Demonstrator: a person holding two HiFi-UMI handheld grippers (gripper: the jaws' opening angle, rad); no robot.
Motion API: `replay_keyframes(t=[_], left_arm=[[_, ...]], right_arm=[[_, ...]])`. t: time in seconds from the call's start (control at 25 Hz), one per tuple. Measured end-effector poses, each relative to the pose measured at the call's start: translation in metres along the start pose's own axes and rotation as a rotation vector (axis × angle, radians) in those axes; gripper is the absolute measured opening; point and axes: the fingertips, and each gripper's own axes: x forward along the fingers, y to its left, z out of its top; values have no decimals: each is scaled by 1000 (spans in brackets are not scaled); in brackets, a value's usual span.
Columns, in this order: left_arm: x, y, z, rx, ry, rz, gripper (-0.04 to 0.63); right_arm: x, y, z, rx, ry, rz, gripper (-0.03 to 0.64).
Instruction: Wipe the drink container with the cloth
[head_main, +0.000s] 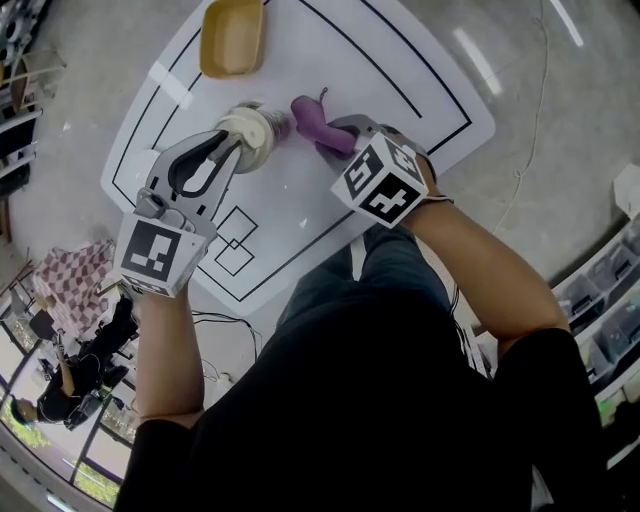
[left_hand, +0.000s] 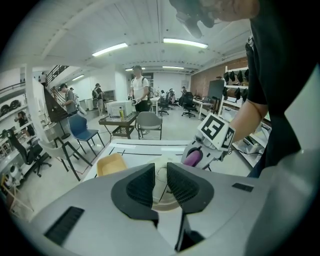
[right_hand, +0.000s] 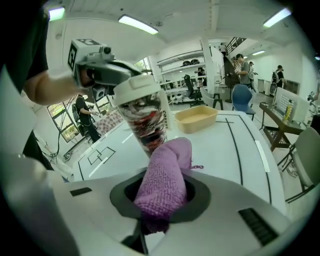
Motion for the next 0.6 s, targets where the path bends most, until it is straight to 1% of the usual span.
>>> replay_keyframes(t=[0.08, 0.16, 0.28, 0.36, 0.48, 0.6], left_arm=[[-1, 0, 1, -3, -4, 2, 91], [-1, 1, 1, -3, -6, -2, 91], [0, 2, 2, -1, -8, -7, 91], [0, 2, 1, -1, -12, -8, 91], [0, 3, 1, -4, -14, -8, 91], [0, 3, 1, -3, -13, -8, 92]], right_arm=[[-15, -14, 16, -18, -61, -11, 78], [-29, -23, 39, -77, -133, -8, 78], [-38, -21, 75, -266, -224, 34, 80], [-35, -13, 88, -401, -239, 72, 80], [-27, -5, 94, -580, -216, 111, 80], [-19, -1, 95, -722, -192, 128, 81]])
